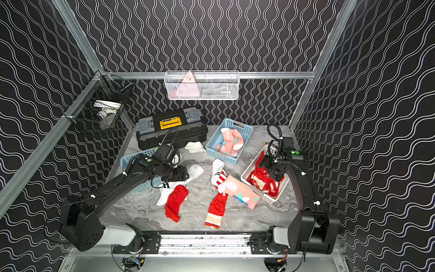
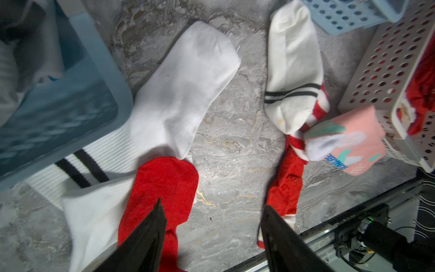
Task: Sort the socks into the basket by color
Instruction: Pick up the sock at the center of the board.
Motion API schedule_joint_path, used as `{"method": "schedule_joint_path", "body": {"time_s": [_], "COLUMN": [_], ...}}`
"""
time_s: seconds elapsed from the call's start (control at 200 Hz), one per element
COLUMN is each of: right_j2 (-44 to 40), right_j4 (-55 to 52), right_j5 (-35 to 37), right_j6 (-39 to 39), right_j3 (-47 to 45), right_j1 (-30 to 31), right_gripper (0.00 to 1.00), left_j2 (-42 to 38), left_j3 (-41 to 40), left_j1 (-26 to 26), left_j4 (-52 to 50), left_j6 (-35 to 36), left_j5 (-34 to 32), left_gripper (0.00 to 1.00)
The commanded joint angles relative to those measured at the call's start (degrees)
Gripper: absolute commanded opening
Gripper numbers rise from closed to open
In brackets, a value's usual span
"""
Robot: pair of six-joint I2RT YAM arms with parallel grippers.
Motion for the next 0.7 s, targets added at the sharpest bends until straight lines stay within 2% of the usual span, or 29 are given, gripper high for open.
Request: {"method": "schedule_joint_path", "body": {"time_s": [0.0, 0.22, 0.445, 0.54, 0.62, 0.696], "right_j2": [1.8, 3.19, 3.21, 3.19, 3.34, 3.26], "right_j4": [2.22, 4.48, 4.36, 4.57, 4.66, 4.98], "right_j5": [-0.68, -1.94, -2.83, -3.2, -3.7, -4.07], "right_j6": [-0.4, -0.3, -1.1, -1.26, -1.32, -1.36], "right_j3": [2.2, 1.5, 0.9, 0.43, 0.24, 0.05], "right_j1": [1.23, 2.36, 2.36, 2.36, 2.37, 2.41], "right_gripper": [0.79, 0.89, 0.91, 0.91, 0.95, 0.95], "left_j2": [0.29, 0.67, 1.54, 1.49, 2.26, 2.97], "left_j3": [-1.78, -7.95, -11.37, -12.65, -13.83, -14.39], "left_j1": [-0.5, -3.07, -6.99, -7.44, -7.54, -7.75], "left_j4": [-3.95, -4.43, -3.62, -2.31, -1.15, 0.09], "left_j6": [-1.69, -5.63, -8.7, -9.37, -9.42, -8.86], "left_j5": [-4.06, -7.24, -10.61, -11.62, -12.49, -13.18], "left_gripper": [0.7, 0.7, 0.7, 0.7, 0.68, 0.65]}}
